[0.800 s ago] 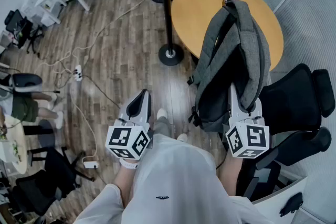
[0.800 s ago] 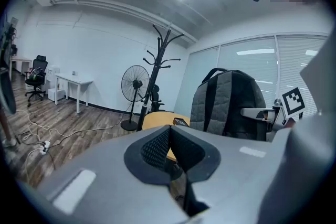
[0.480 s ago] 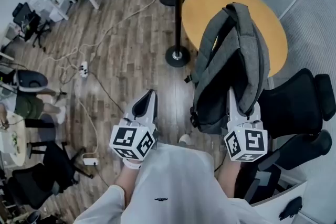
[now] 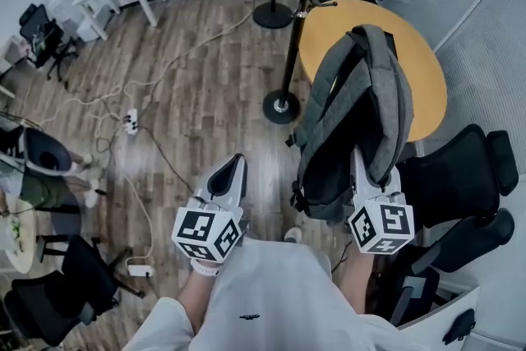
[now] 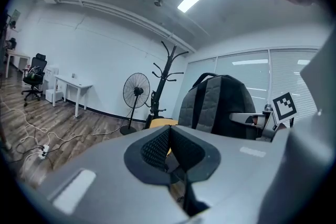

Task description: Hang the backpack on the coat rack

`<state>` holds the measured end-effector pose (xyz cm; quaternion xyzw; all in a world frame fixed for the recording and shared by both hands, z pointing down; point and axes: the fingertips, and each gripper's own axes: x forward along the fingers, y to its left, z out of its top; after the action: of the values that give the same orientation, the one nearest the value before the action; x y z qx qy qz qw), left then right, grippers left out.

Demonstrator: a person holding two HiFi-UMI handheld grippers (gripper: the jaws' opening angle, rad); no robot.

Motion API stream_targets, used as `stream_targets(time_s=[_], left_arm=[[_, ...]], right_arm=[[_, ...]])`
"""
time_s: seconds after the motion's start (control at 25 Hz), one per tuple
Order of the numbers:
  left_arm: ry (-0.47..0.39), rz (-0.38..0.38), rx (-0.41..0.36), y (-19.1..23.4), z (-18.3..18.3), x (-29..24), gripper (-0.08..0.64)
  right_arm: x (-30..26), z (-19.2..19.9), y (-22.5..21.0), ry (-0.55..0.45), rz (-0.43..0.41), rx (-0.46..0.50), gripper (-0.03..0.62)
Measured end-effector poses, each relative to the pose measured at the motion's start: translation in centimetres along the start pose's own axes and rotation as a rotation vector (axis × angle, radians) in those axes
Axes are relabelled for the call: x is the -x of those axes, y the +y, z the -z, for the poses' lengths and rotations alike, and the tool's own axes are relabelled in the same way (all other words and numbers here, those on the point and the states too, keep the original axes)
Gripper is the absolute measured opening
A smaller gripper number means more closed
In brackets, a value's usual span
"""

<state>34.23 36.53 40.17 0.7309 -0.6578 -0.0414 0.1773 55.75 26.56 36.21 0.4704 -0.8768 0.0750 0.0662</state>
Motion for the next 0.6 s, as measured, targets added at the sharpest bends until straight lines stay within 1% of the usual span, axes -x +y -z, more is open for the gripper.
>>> stream_targets(time_s=[0.16,0.36,0.52,0.6], left_arm=[[-0.011,0.022,0.018,3.3,-0.7,1.5,0.015],[-0.018,0.046,0.005,7.7,-1.8,2.9,0.015],[-0.025,0.084,0.001,10.2,-2.6,4.0,0.015],[-0.026,0.087,0.006,11.6,-2.9,4.2,0.015]], right_arm=[[-1.5,-0.7,3.6,-0.012,0.006,0.012,0.091],[-3.3,-1.1,8.2,-0.027,0.011,0.000,0.091],[-4.3,-1.1,11.8,-0.033,0.012,-0.002,0.091],[-5.0,-1.2,13.5,-0.031,0.000,-0.005,0.091]])
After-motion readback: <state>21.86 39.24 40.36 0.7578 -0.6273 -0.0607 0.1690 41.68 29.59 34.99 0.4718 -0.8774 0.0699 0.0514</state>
